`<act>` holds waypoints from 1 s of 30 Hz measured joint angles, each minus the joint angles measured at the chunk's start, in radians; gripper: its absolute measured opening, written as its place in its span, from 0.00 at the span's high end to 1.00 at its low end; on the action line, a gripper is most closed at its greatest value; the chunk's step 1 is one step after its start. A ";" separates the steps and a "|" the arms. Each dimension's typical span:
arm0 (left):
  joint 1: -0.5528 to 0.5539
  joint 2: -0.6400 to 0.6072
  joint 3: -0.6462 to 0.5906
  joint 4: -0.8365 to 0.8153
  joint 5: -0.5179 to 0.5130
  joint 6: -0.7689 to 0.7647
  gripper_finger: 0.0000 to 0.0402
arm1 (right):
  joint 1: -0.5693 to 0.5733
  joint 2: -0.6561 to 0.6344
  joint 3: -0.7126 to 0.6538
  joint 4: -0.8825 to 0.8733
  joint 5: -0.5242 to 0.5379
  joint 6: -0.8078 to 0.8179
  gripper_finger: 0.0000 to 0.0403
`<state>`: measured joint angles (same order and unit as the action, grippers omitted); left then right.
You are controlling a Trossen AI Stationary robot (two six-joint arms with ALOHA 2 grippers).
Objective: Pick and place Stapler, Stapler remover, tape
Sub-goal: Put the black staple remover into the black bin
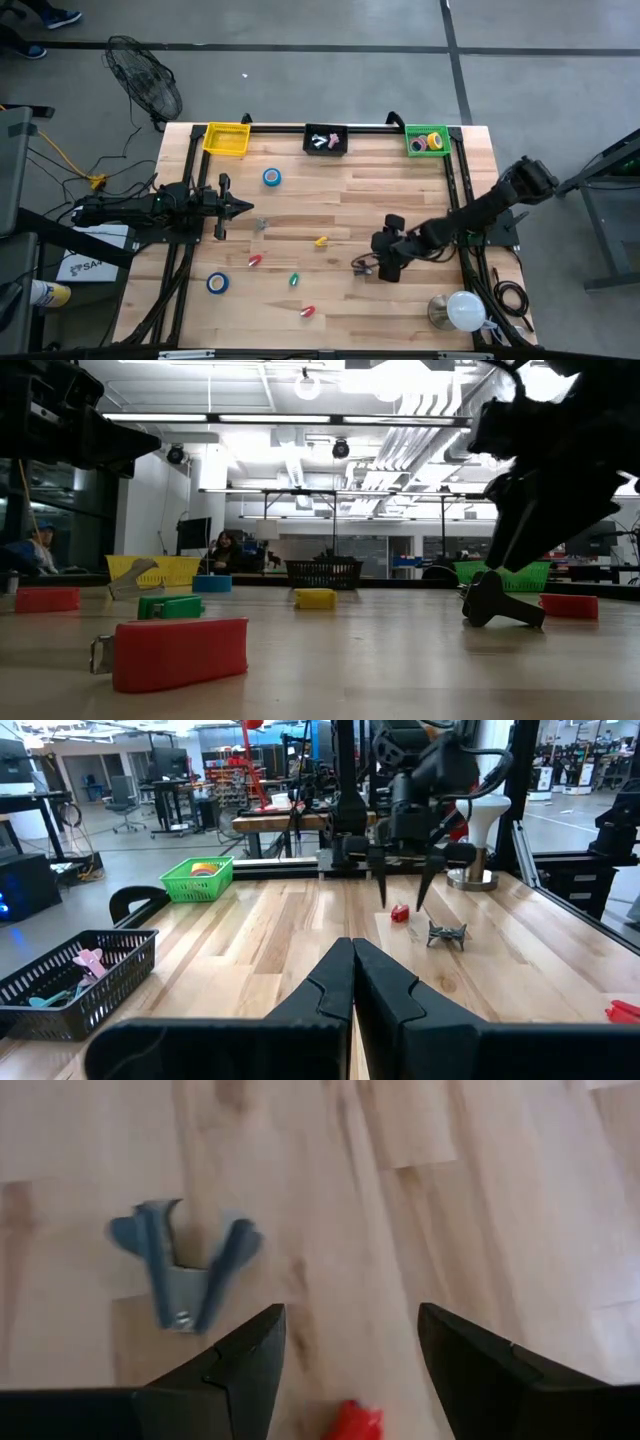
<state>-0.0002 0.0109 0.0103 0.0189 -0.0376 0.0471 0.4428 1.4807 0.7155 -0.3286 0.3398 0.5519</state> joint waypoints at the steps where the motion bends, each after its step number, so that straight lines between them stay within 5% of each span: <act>1: 0.000 0.000 0.000 0.000 0.000 0.000 1.00 | 0.012 0.000 0.000 0.000 0.002 0.014 0.45; 30: 0.000 0.000 0.000 0.000 0.000 0.000 1.00 | 0.223 0.161 0.001 0.179 0.126 0.234 0.45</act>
<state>-0.0006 0.0105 0.0101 0.0189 -0.0376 0.0471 0.6659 1.6418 0.7162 -0.1500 0.4663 0.7855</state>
